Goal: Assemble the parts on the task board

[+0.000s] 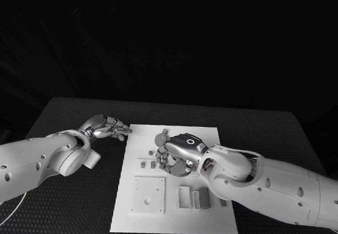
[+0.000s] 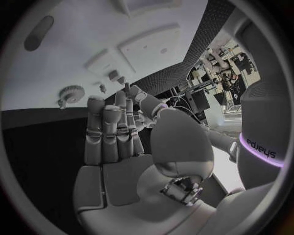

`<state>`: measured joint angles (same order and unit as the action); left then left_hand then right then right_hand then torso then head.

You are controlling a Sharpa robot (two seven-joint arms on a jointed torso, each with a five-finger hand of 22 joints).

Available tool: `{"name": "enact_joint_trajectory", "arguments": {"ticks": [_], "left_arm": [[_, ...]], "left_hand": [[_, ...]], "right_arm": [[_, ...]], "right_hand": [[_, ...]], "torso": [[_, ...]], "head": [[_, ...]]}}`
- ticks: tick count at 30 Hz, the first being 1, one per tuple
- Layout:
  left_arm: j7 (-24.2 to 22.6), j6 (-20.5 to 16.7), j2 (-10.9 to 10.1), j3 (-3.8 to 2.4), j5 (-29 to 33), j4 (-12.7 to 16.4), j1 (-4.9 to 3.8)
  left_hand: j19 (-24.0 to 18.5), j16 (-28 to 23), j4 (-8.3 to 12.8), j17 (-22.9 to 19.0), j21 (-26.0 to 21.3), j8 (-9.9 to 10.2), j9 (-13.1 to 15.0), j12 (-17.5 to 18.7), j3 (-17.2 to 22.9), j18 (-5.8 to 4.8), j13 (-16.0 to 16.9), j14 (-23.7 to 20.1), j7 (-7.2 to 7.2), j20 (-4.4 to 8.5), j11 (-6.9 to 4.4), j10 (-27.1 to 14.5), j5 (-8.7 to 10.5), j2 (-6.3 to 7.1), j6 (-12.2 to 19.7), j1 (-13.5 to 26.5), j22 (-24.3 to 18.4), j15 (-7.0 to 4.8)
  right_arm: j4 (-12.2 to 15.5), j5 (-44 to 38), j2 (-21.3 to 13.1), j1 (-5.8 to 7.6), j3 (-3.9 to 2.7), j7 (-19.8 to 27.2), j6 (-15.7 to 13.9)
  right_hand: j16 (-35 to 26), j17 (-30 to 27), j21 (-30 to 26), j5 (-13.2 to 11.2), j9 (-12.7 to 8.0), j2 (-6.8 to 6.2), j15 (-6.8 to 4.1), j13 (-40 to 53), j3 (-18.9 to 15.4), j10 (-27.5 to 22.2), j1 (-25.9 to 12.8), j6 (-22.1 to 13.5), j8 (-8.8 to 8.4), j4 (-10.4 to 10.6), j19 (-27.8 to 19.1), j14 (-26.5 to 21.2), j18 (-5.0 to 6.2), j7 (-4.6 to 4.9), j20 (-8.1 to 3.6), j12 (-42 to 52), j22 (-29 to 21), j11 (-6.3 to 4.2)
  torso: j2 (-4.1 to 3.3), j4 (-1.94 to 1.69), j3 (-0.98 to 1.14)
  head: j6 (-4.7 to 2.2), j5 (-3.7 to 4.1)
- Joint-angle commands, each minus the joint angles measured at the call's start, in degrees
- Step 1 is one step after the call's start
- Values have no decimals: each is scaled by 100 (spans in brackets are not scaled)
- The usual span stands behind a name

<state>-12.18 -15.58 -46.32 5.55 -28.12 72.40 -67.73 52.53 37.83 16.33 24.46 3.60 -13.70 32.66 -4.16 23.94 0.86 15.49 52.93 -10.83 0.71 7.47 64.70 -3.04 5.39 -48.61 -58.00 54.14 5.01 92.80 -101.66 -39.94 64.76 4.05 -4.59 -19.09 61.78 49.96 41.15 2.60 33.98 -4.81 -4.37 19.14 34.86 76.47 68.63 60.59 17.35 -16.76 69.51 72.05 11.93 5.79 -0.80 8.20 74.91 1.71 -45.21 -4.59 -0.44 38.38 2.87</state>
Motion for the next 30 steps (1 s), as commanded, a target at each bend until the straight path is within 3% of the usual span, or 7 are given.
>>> {"name": "enact_joint_trajectory", "arguments": {"ticks": [1, 10, 15, 21, 30], "left_arm": [[-25, 54, 18, -4, 33, 14, -4], [-28, 50, 40, -4, 35, 12, -5], [-12, 46, 32, -4, 161, 2, -6], [-17, 49, 35, -4, 146, 8, -6], [-13, 45, 28, -5, 145, 14, -7]], "left_hand": [[12, -33, 5, 9, 23, -17, -5, 27, -34, -12, -6, 14, 7, -16, 25, 0, 22, -35, 40, -34, -8, 6], [10, -38, 5, 15, 24, -19, -6, 26, -35, -12, -9, 14, 7, -16, 25, 0, 22, -37, 39, -37, -11, 7], [10, -42, 0, 21, 26, -21, -6, 24, -37, -13, -11, 15, 7, -17, 25, 1, 22, -41, 37, -31, -14, 7], [9, -46, 2, 25, 26, -22, -7, 23, -38, -13, -12, 15, 8, -16, 25, 1, 22, -39, 37, -35, -17, 7], [9, -51, 2, 32, 27, -23, -8, 22, -38, -13, -15, 15, 8, -17, 25, 0, 22, -38, 38, -37, -20, 8]], "right_arm": [[-9, -16, 60, -35, 32, 76, 154], [-49, -16, 146, -41, 173, 96, 240], [-54, -3, 145, -43, 271, 92, 295], [-58, -3, 154, -44, 301, 87, 345], [-85, 43, 204, -58, 398, 127, 387]], "right_hand": [[5, 8, 15, 27, 12, 69, -26, 6, -1, 11, 21, 15, 18, 5, -9, -6, 307, 21, -31, 3, 114, 1], [2, 10, 13, 27, 15, 73, -25, 9, -3, 9, 18, 12, 17, 4, -13, -8, 307, 23, -30, -1, 114, 2], [1, 10, 13, 27, 17, 75, -24, 11, -4, 8, 16, 10, 17, 4, -15, -9, 307, 23, -30, -3, 114, 3], [0, 11, 12, 27, 19, 77, -23, 13, -5, 8, 15, 9, 16, 3, -17, -9, 307, 24, -30, -5, 114, 3], [-2, 13, 11, 27, 22, 78, -23, 16, -7, 7, 13, 6, 15, 3, -20, -10, 307, 25, -29, -9, 115, 4]], "torso": [[-2, 11, 4], [-3, 12, 7], [-1, 9, 2], [0, 9, -1], [-1, 11, -5]], "head": [[21, -53], [57, -134], [44, -166], [57, -171], [48, -141]]}}
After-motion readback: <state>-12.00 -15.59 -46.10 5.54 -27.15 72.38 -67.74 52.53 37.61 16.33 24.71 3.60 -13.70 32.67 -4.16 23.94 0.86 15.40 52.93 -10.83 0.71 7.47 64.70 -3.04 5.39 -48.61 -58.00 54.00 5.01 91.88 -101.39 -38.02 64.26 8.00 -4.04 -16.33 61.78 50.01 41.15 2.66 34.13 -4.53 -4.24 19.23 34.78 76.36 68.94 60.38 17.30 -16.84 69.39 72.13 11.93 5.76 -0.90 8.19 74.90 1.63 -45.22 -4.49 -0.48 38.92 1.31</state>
